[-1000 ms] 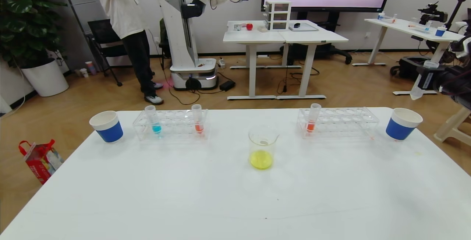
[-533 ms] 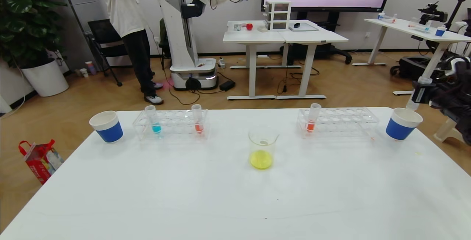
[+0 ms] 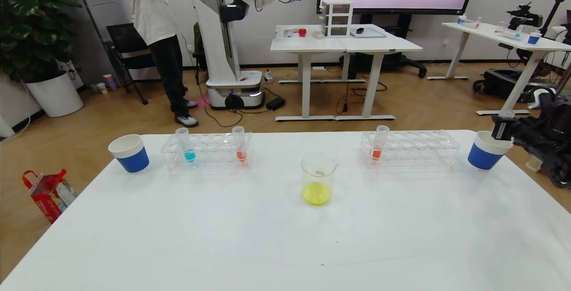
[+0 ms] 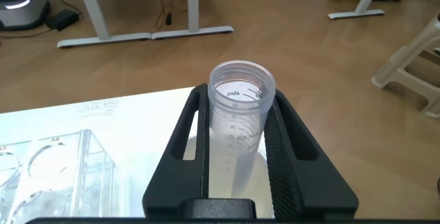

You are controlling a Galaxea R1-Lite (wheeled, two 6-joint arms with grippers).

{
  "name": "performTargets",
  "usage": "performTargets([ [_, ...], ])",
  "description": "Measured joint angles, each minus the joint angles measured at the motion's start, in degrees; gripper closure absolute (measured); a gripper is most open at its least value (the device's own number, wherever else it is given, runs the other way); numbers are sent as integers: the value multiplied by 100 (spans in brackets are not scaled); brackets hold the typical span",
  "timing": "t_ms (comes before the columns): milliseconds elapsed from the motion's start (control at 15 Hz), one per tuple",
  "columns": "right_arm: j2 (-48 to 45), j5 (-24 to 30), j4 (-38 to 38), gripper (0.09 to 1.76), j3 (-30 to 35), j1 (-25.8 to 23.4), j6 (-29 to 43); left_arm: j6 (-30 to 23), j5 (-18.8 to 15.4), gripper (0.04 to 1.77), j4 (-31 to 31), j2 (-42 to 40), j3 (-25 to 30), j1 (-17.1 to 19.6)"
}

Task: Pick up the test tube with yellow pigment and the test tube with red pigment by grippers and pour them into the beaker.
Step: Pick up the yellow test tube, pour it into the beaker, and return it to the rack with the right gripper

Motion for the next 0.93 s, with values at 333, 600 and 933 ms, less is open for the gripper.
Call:
performTargets([
  [333, 33, 182, -23, 123, 107, 9, 17, 0, 0, 7, 0, 0, 0, 0],
  [600, 33, 289, -260, 11, 241, 9, 2, 0, 0, 7, 0, 0, 0, 0],
  [933, -105, 289, -233, 11, 265, 171, 0, -2, 0, 7, 0, 0, 0, 0],
])
